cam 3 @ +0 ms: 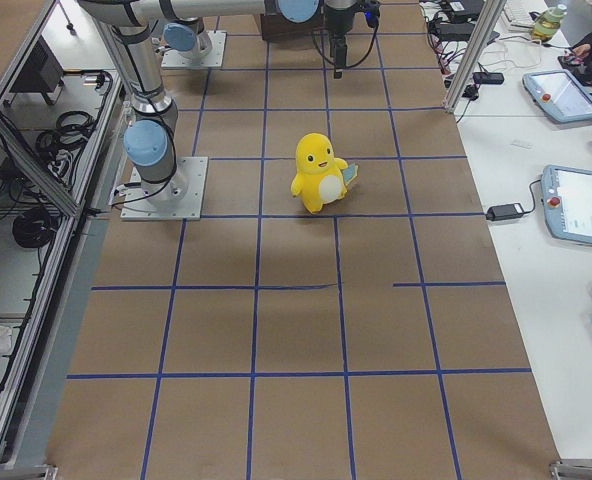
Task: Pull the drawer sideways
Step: 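Pull the handle with the left gripper, sliding the drawer outward, then keep pulling the drawer farther out with the left gripper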
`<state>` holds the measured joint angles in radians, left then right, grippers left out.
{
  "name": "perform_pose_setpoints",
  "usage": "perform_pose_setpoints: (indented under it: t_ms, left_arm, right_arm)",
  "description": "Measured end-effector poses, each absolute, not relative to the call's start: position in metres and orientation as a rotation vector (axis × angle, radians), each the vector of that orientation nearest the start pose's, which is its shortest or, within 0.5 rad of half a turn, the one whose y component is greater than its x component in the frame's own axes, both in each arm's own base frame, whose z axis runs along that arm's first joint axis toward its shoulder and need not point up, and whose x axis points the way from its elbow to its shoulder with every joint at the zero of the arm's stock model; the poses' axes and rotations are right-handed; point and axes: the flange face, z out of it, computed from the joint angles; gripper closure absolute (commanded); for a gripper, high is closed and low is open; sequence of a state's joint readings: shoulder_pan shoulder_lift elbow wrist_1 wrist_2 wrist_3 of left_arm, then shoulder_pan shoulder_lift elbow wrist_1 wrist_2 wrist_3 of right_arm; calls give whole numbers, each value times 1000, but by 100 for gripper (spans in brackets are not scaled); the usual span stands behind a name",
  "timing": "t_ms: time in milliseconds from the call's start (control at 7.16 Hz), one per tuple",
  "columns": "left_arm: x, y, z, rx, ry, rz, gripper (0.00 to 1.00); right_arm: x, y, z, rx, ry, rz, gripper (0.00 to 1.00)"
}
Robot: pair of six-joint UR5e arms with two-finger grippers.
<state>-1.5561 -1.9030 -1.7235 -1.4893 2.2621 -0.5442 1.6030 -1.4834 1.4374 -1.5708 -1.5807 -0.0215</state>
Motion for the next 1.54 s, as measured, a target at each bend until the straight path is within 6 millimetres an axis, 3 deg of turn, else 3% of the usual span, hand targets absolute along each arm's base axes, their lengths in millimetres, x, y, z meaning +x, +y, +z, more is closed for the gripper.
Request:
perform_pose_setpoints:
  t_ms: [1537]
  left_arm:
    - [-102,-551,265,-497,2331,201,100]
  right_arm:
    - [149,-529,509,-84,3150,-73,0]
